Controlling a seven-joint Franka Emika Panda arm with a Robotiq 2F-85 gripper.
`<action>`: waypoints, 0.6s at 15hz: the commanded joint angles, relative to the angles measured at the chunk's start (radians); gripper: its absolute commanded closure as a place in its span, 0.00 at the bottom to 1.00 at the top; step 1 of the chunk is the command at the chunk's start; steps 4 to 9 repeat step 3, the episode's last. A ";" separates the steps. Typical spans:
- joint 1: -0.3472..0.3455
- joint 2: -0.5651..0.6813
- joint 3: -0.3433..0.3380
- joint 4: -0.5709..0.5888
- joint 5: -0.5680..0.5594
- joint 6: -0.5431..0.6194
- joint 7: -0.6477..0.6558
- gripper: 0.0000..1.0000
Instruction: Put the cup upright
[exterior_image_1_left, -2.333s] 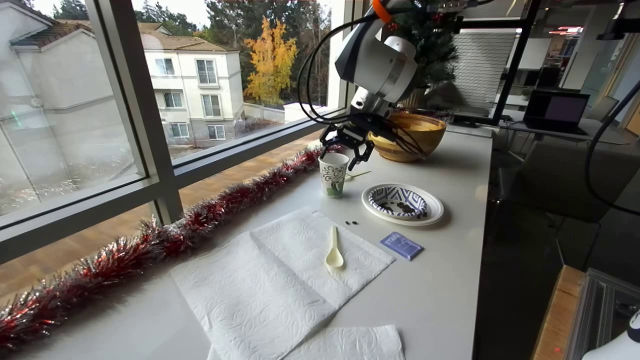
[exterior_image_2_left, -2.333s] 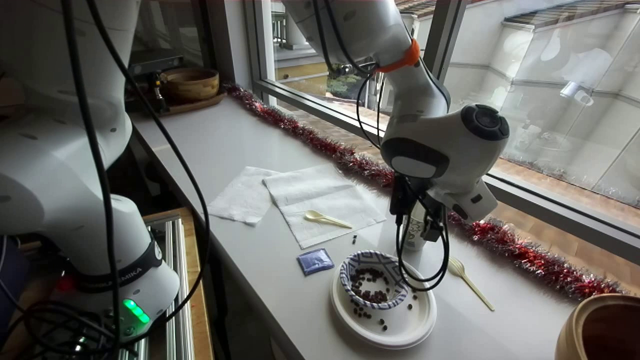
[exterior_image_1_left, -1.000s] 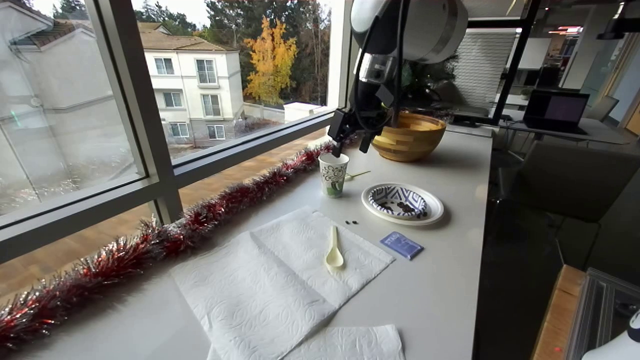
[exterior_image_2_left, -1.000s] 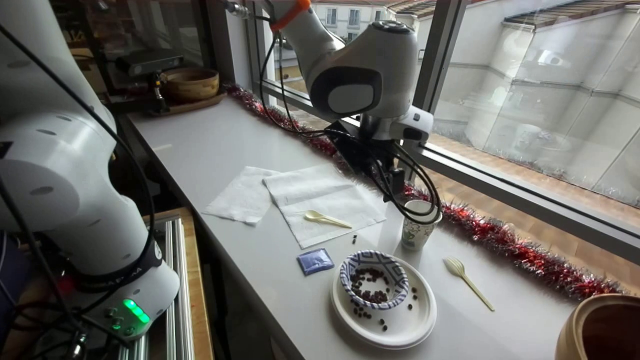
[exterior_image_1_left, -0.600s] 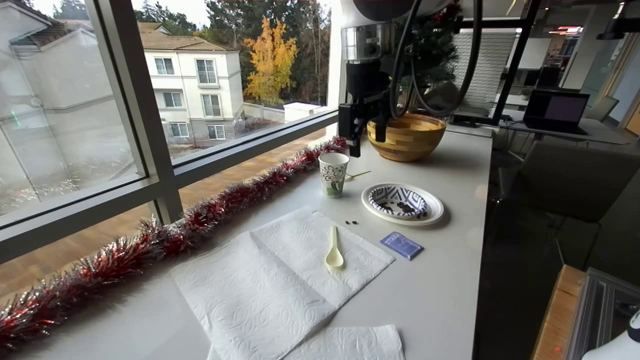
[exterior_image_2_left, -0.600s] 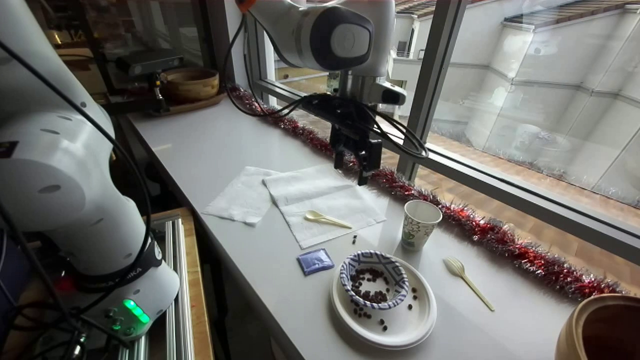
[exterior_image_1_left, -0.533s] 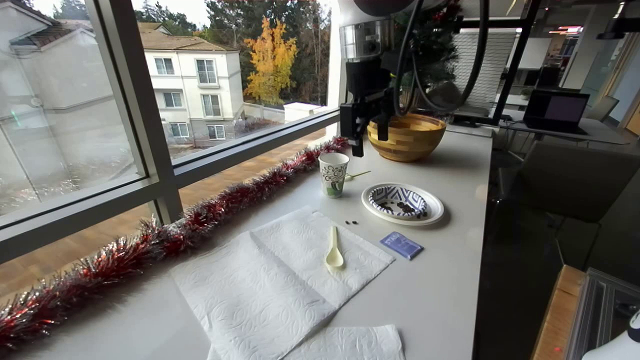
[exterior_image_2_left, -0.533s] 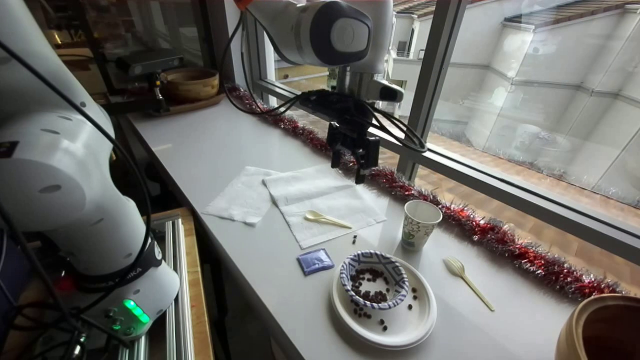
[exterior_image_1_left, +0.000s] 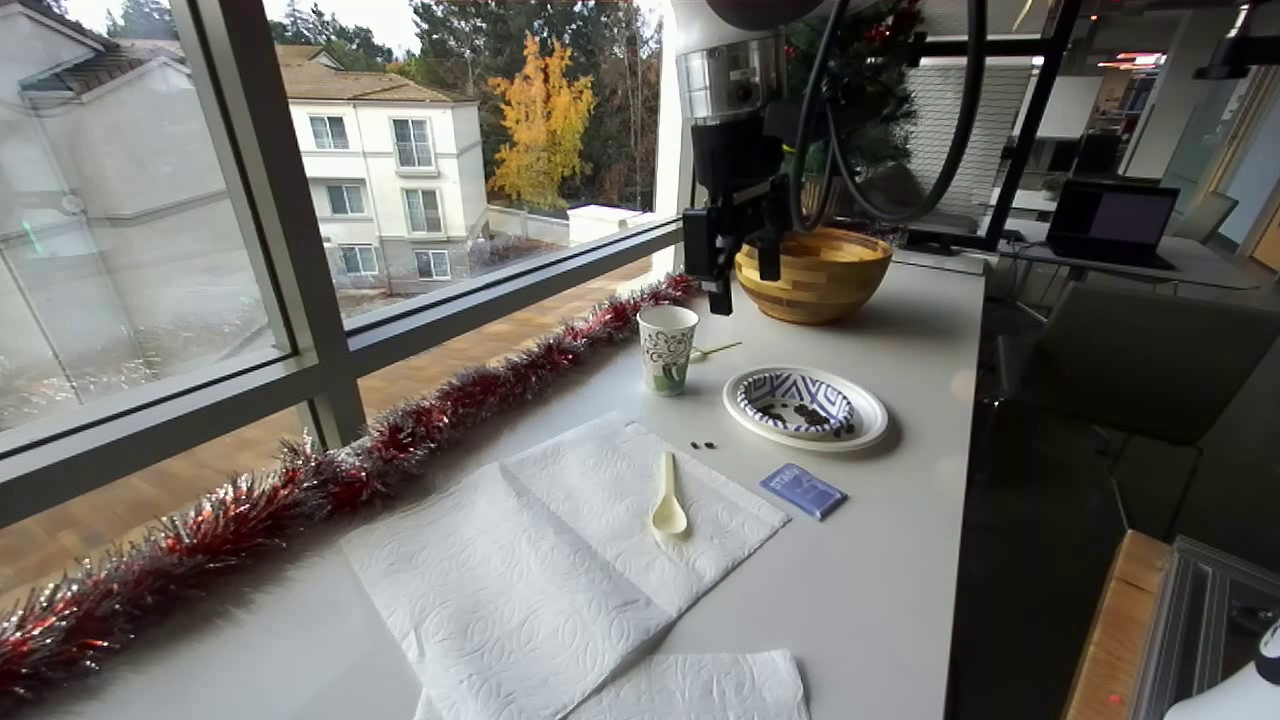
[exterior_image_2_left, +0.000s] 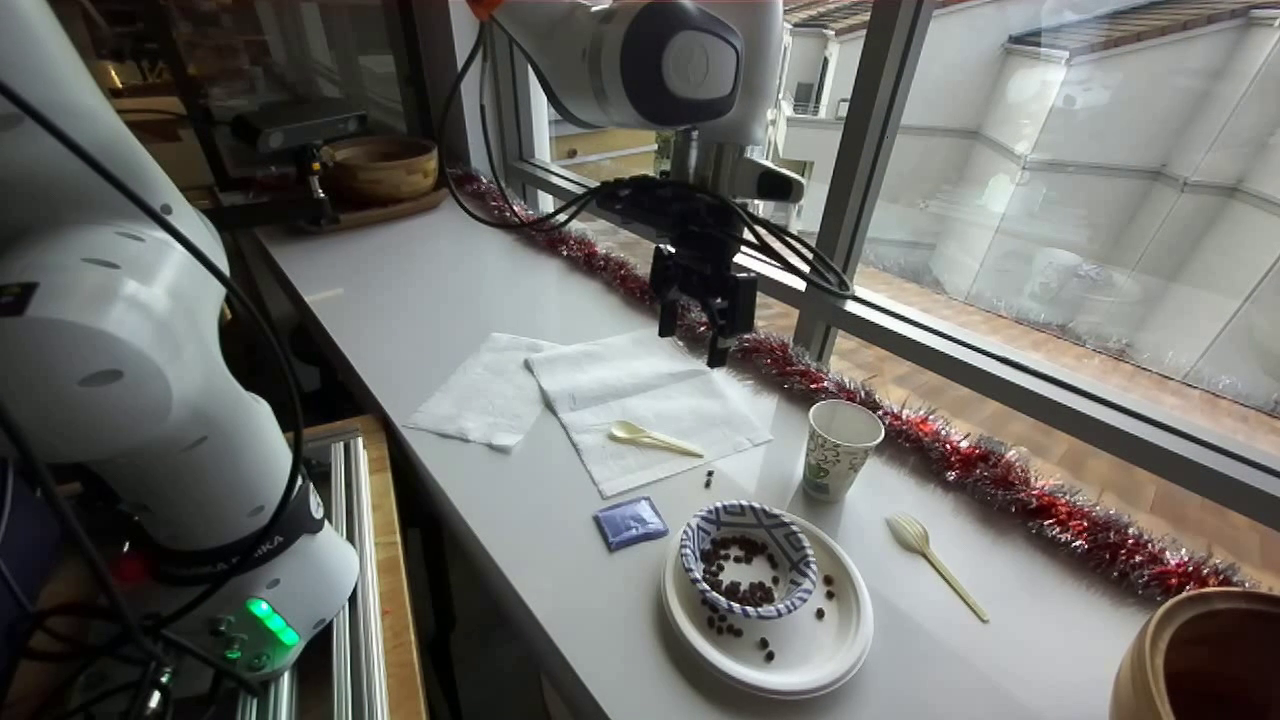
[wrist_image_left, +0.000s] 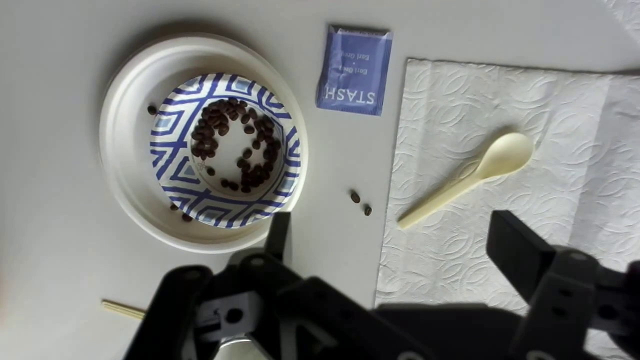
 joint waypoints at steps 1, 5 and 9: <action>0.001 0.000 -0.001 0.001 0.000 -0.002 0.000 0.00; 0.001 0.000 -0.001 0.001 0.000 -0.002 0.000 0.00; 0.001 0.000 -0.001 0.001 0.000 -0.002 0.000 0.00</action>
